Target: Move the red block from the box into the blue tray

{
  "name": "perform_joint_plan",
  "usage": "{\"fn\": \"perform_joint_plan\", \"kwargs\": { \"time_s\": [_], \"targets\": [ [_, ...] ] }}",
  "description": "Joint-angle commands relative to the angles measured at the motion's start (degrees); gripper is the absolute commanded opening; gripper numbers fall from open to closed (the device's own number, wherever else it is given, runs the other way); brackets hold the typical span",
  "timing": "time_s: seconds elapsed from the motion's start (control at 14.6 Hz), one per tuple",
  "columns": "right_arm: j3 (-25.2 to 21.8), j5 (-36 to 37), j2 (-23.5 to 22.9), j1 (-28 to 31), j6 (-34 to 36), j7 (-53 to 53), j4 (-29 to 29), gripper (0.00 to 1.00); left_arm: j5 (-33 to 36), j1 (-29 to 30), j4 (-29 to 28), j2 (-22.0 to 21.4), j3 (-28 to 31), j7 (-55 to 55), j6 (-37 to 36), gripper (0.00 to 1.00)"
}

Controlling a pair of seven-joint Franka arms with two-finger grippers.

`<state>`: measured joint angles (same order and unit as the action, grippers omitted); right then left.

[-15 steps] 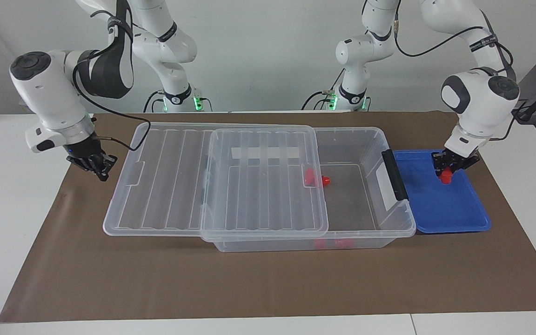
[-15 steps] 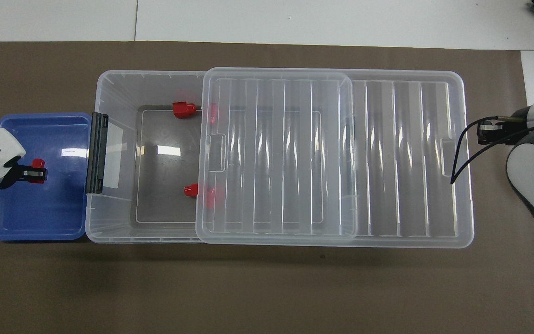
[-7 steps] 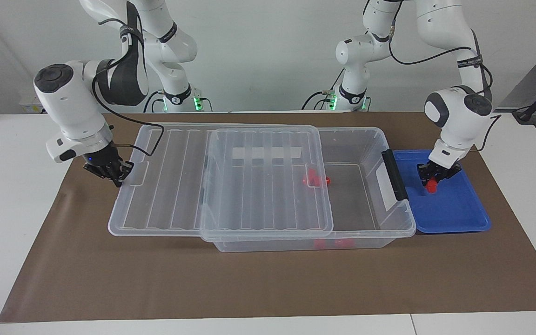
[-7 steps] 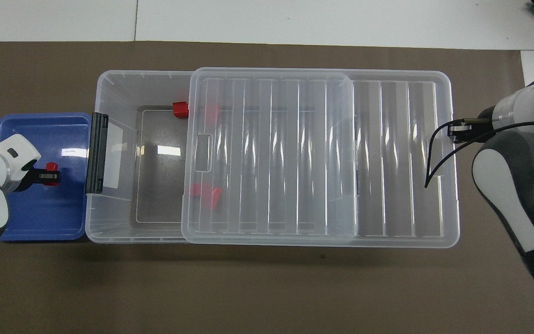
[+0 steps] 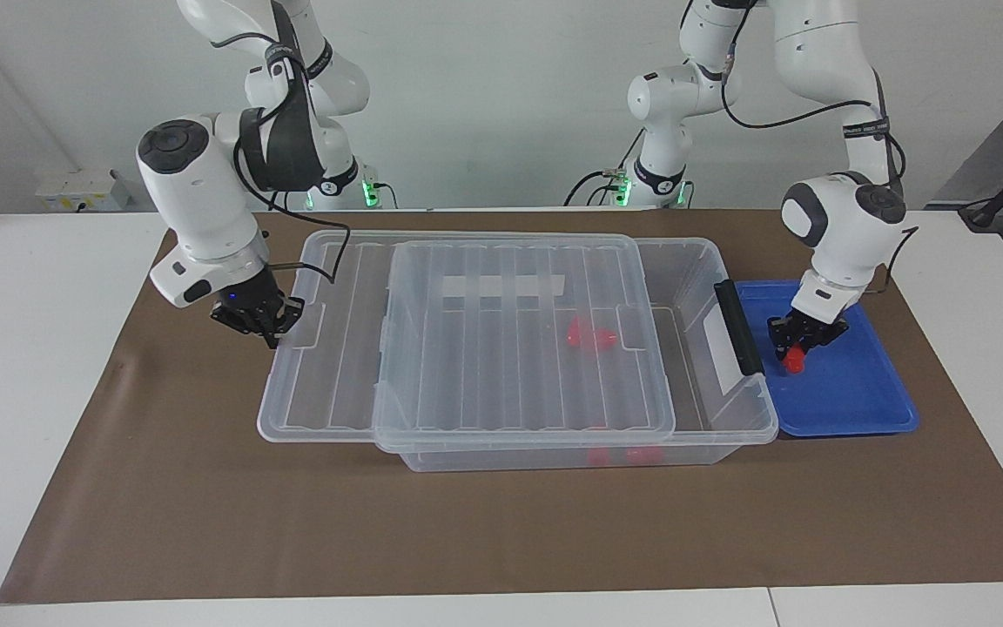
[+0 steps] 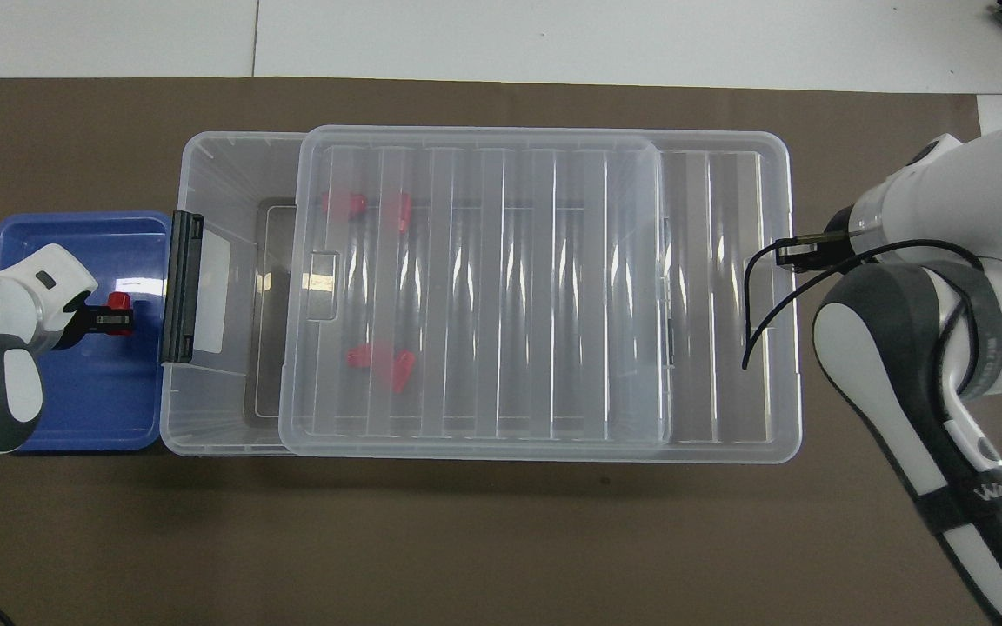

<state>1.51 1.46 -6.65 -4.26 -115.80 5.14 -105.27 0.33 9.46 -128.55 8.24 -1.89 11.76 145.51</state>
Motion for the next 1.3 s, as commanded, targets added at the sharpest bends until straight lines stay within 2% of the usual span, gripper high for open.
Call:
{"fn": "perform_joint_plan", "kwargs": {
  "time_s": [0.0, 0.41, 0.48, 0.55, 0.62, 0.69, 0.76, 1.03, 1.24],
  "targets": [
    [0.16, -0.67, 0.77, -1.62, -0.74, 1.19, -1.34, 0.0, -1.21, -0.58, -1.09, 0.46, 0.48, 0.27, 2.32, 0.0],
    [0.16, -0.67, 1.12, -6.98, -0.74, 1.89, -1.69, 0.0, -1.21, 0.21, -2.31, 0.64, 0.57, 5.99, 4.43, 0.01],
    [0.24, -0.67, 1.12, -7.42, -0.83, 2.67, -1.69, 0.0, -1.21, 0.12, -2.4, 0.64, 0.57, 5.9, 4.61, 0.04],
    [0.24, -0.67, 1.12, -7.95, -0.92, 3.46, -1.78, 0.0, -1.21, -0.05, -2.41, 0.72, 0.57, 5.99, 4.61, 0.21],
    [0.24, -0.67, 1.12, -8.65, -0.83, 4.26, -1.69, 0.0, -1.21, -0.14, -2.41, 0.73, 0.57, 5.99, 4.52, 0.46],
    [0.16, -0.67, 1.2, -9.01, -0.83, 4.96, -1.69, 0.0, -1.21, -0.14, -2.32, 0.73, 0.57, 6.34, 4.43, 0.86],
    [0.24, -0.75, 1.12, -9.18, -0.83, 5.14, -1.69, 0.0, -1.21, -0.05, -2.14, 0.73, 0.57, 7.39, 4.26, 1.0],
    [0.59, -3.3, 1.12, -9.45, -0.83, 5.14, -1.69, 0.0, -1.21, 0.04, -1.18, 0.64, 0.66, 8.98, 2.86, 1.0],
    [0.77, -3.39, 1.12, -9.45, -0.92, 4.97, -1.69, 0.0, -1.12, 0.21, 4.51, 0.37, 0.66, 8.98, -5.9, 1.0]
  ]
}}
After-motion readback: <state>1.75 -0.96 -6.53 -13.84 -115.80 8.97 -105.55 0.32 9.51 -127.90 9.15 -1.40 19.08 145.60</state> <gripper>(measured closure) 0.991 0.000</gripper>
